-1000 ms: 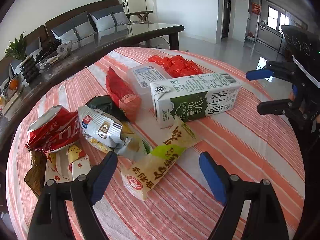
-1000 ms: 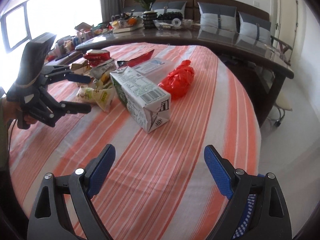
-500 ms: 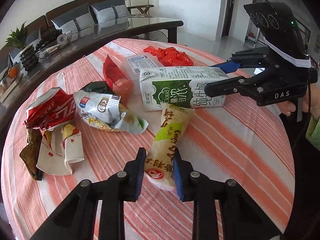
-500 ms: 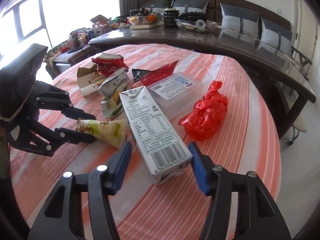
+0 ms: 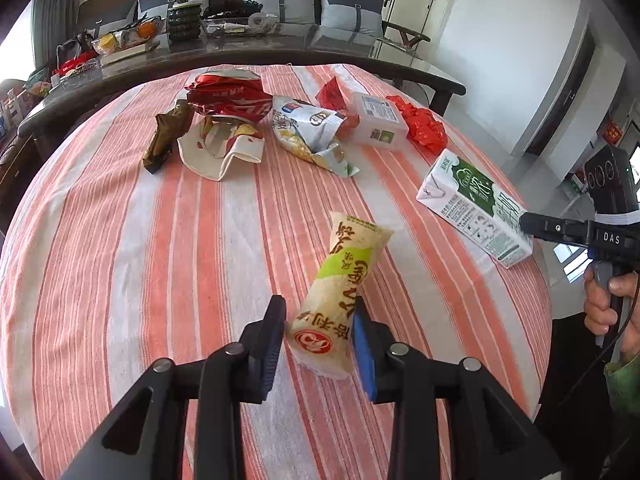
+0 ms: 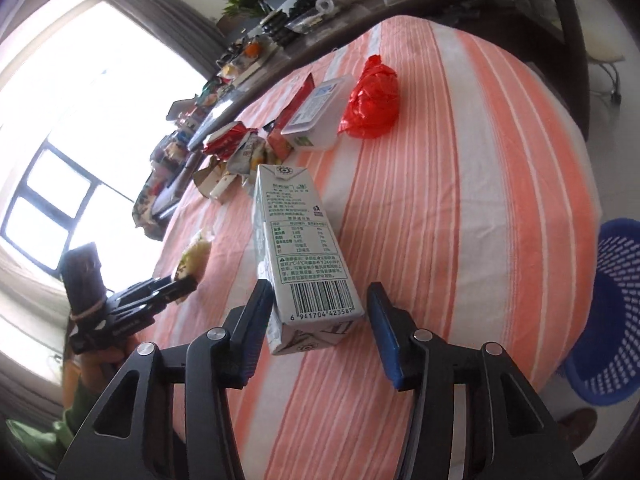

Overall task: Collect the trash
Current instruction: 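Grasp the green-and-white milk carton with the right tool while the left tool holds the wrapper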

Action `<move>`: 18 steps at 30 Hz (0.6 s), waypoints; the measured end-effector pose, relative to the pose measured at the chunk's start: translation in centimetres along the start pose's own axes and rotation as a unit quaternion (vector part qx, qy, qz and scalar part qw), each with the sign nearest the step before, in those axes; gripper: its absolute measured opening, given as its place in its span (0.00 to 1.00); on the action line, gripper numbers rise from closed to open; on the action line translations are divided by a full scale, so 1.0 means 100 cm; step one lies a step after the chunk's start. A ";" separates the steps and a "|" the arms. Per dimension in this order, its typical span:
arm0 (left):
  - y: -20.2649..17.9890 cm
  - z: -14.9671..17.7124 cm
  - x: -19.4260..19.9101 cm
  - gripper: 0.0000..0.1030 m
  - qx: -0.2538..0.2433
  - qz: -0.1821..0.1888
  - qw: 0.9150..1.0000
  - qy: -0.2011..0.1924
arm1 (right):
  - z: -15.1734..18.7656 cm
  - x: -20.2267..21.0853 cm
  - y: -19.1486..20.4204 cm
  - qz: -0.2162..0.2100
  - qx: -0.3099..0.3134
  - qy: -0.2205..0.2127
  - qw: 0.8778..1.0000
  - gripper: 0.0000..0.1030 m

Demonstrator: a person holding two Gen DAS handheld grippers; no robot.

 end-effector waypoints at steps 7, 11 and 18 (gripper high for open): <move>-0.008 -0.008 -0.003 0.63 -0.035 0.000 0.999 -0.008 | -0.006 0.010 0.021 0.129 0.132 -0.073 0.980 0.74; -0.010 -0.011 -0.014 0.63 -0.052 -0.015 0.999 0.003 | 0.007 -0.007 0.039 0.151 0.211 -0.054 0.964 0.84; -0.025 -0.008 -0.017 0.63 -0.089 0.000 0.996 0.016 | 0.035 -0.030 0.039 0.150 0.239 0.025 0.959 0.53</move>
Point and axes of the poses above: each gripper's, at about its wrist camera, not at the fingertips, and x roughly against the way its jaws point, y to its left, z to its underside, the point moved 4 cm from there along -x, roughly the way its jaws point, and after that the axes turned 15 degrees about -x, right-handed, at the moved point
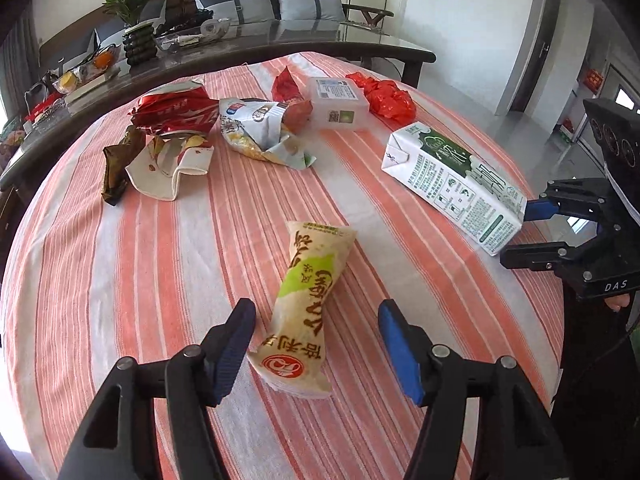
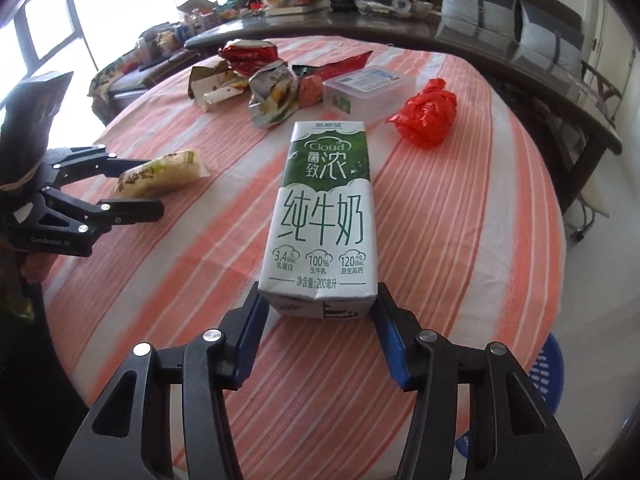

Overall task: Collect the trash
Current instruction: 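Grasp the green-and-white milk carton with the right tool while the left tool holds the wrapper, then carry the wrapper and milk carton to the blue wastebasket and open both tools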

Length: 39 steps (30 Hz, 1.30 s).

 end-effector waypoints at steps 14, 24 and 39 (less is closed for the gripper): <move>0.004 -0.021 -0.004 0.63 -0.028 -0.036 0.999 0.013 | -0.050 -0.004 0.020 0.068 -0.087 -0.003 0.994 0.92; 0.006 -0.022 0.000 0.18 0.008 -0.025 1.000 0.000 | -0.052 0.000 0.011 0.094 -0.092 0.003 0.991 0.47; -0.026 -0.067 0.016 0.17 0.021 0.011 0.999 -0.049 | -0.053 0.043 -0.013 0.064 -0.115 -0.049 0.990 0.47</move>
Point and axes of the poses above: each gripper's, at about its wrist camera, not at the fingertips, and x roughly against the way its jaws point, y to its left, z to its underside, the point moved 4 cm from there along -x, roughly the way its jaws point, and after that the axes turned 15 degrees about -x, right-handed, at the moved point
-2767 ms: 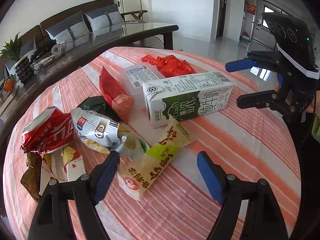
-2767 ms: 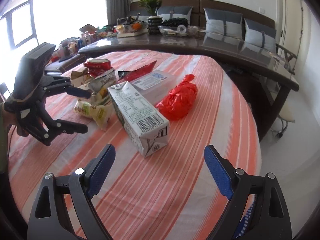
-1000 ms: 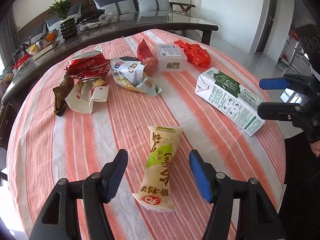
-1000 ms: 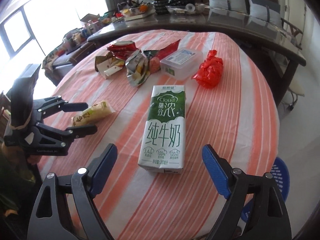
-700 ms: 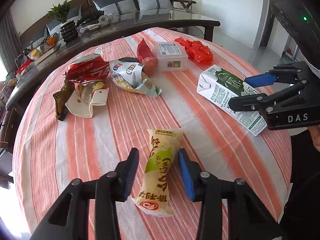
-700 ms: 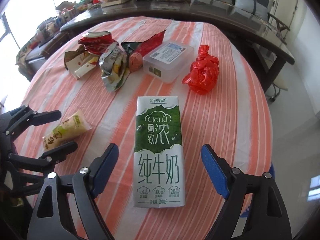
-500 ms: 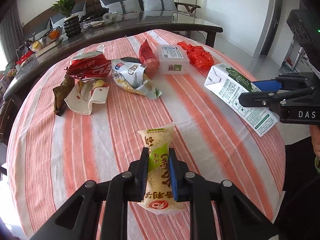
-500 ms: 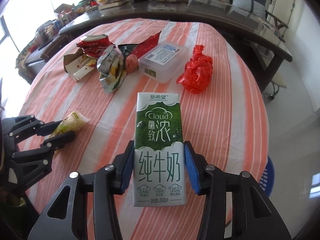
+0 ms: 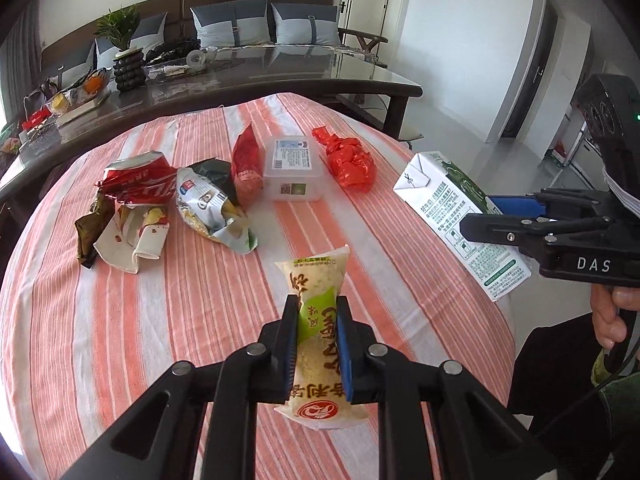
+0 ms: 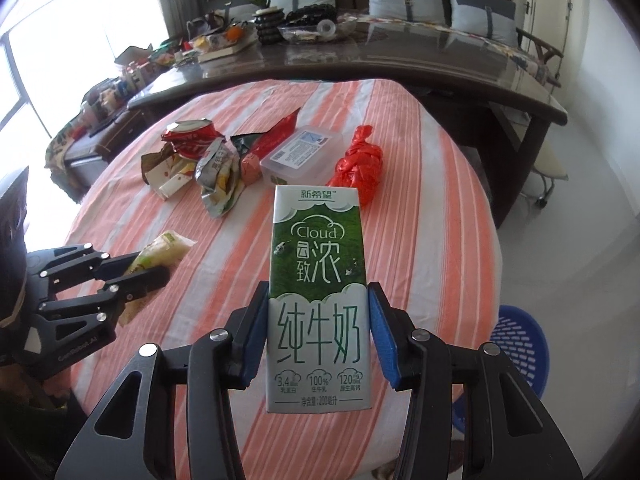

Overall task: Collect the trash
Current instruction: 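Carry the wrapper and milk carton to the blue wastebasket and open both tools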

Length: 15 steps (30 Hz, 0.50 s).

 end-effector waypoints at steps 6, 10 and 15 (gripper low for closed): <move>-0.042 -0.030 -0.015 0.17 -0.021 0.034 0.999 -0.007 | -0.005 0.015 -0.040 0.013 -0.027 -0.015 0.999 0.47; -0.077 -0.055 -0.026 0.17 -0.042 0.062 0.997 -0.012 | -0.009 0.026 -0.083 0.036 -0.059 -0.026 0.997 0.47; -0.127 -0.090 -0.047 0.17 -0.063 0.101 0.993 -0.015 | -0.011 0.039 -0.149 0.075 -0.105 -0.034 0.991 0.47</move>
Point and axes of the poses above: each gripper's, at about its wrist camera, not at the fingertips, and x roughly against the way its jaws point, y to its left, z to its underside, the point moved 4 cm from there along -x, roughly the way its jaws point, and after that the axes turned 15 degrees about -x, right-handed, at the moved point
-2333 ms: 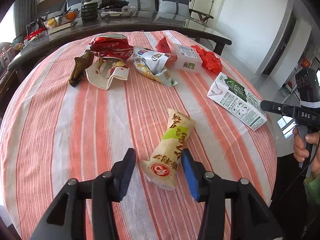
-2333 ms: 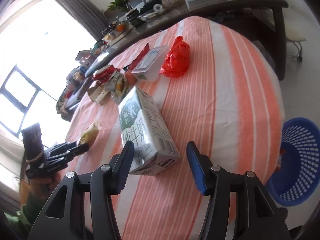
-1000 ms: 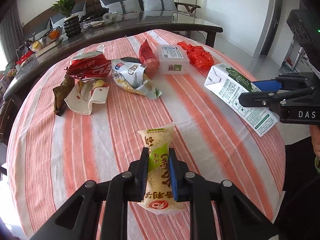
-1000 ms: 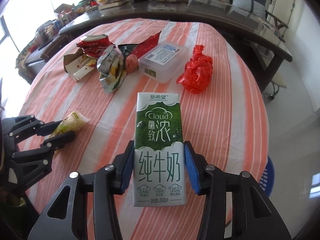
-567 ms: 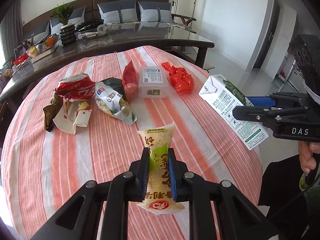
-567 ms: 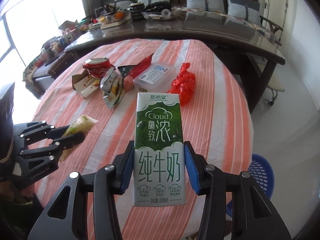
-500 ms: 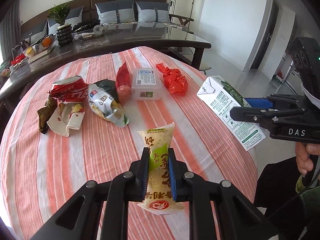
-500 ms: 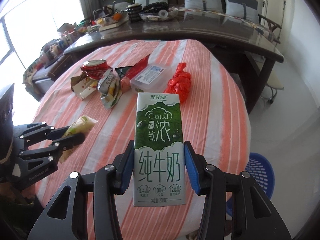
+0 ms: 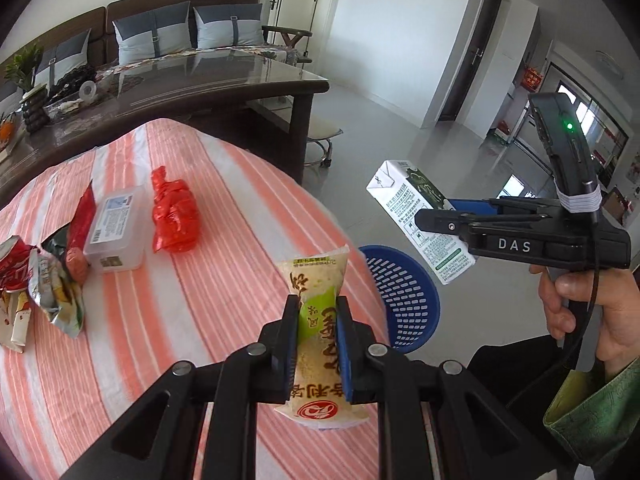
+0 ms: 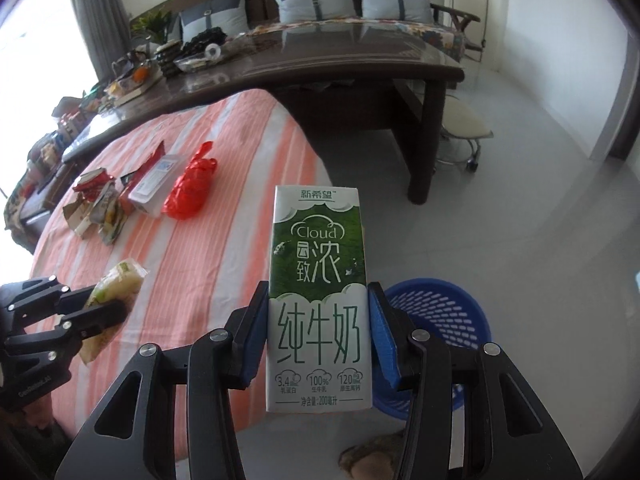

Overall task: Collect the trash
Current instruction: 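Carry the wrapper and milk carton to the blue wastebasket and open both tools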

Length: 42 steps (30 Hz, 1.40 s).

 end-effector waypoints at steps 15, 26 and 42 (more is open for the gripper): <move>-0.081 -0.065 -0.134 0.16 0.000 0.090 0.995 0.043 | -0.005 -0.040 -0.158 0.076 -0.106 0.040 0.991 0.47; -0.098 -0.060 -0.200 0.17 0.001 0.101 0.992 0.074 | 0.007 -0.062 -0.210 0.037 -0.182 0.062 0.981 0.47; -0.106 -0.068 -0.232 0.55 -0.012 0.085 0.994 0.068 | 0.002 -0.075 -0.231 0.024 -0.212 0.056 0.975 0.62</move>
Point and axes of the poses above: each gripper's, at about its wrist camera, not at the fingertips, and x roughly against the way its jaws point, y to its left, z to its underside, the point moved 4 cm from there along -x, roughly the way its jaws point, and after that the axes turned 15 degrees about -x, right-handed, at the moved point
